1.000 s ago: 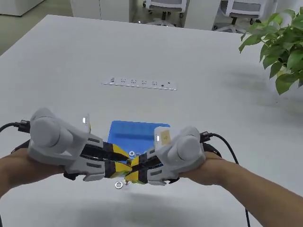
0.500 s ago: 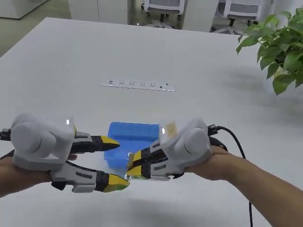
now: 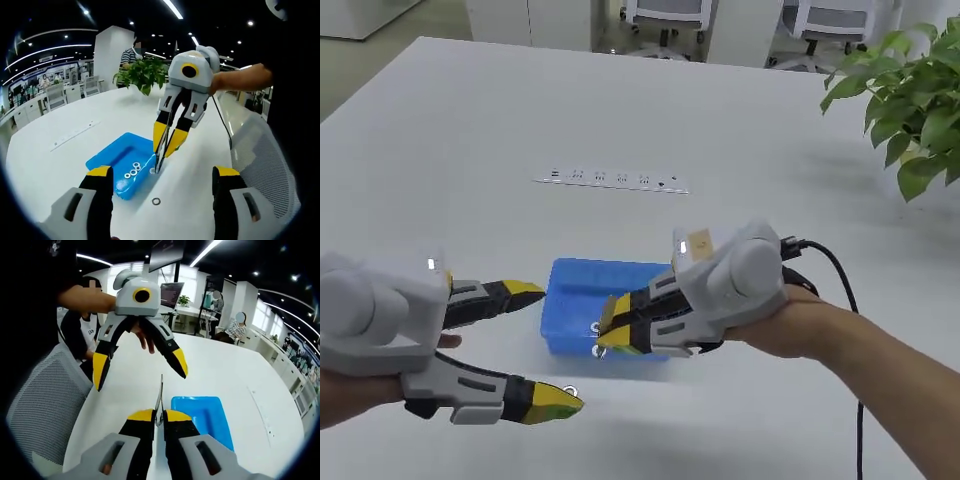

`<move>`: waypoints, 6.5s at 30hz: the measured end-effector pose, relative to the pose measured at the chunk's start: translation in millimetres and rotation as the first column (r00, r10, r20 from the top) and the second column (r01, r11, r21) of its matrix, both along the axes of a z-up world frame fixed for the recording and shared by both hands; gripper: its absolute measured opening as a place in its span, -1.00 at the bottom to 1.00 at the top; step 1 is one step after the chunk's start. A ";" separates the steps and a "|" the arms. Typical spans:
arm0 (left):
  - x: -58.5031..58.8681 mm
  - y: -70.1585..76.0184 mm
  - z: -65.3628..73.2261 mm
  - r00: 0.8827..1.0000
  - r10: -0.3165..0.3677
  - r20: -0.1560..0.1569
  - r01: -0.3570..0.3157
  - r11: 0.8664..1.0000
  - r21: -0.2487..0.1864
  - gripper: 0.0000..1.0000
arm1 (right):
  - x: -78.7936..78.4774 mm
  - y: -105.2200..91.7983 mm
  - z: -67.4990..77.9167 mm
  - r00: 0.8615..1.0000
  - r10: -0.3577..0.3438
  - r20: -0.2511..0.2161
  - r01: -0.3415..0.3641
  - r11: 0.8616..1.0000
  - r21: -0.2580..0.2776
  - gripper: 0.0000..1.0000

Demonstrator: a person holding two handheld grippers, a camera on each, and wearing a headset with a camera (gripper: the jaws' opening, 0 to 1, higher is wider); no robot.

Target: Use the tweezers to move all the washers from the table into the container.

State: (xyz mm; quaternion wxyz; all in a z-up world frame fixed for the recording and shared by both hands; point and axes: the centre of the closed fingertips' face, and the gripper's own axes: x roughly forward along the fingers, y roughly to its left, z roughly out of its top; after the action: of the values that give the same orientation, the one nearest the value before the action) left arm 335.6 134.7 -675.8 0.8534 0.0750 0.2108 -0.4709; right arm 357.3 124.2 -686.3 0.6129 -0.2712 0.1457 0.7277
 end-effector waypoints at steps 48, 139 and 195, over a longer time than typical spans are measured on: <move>39.1 -13.1 4.9 0.999 -0.033 0.019 0.033 0.999 0.005 0.76 | 65.2 -25.7 -42.3 0.997 -0.070 0.031 0.072 0.995 -0.073 -0.85; 84.2 -63.6 10.9 0.970 -0.224 0.092 0.209 0.966 0.153 -0.90 | 68.5 -51.7 -39.0 0.983 -0.180 0.029 0.182 0.977 -0.109 -0.35; 23.6 -15.8 24.7 0.985 -0.170 0.044 0.157 0.966 0.205 -0.90 | 33.4 -80.9 -46.6 0.924 -0.379 -0.043 0.373 0.921 -0.108 0.54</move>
State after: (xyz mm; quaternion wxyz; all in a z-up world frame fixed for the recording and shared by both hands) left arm 359.2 118.9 -651.1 0.8058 0.1922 0.2239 -0.5134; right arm 390.7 43.2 -732.9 0.7224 -0.2449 0.2497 0.5965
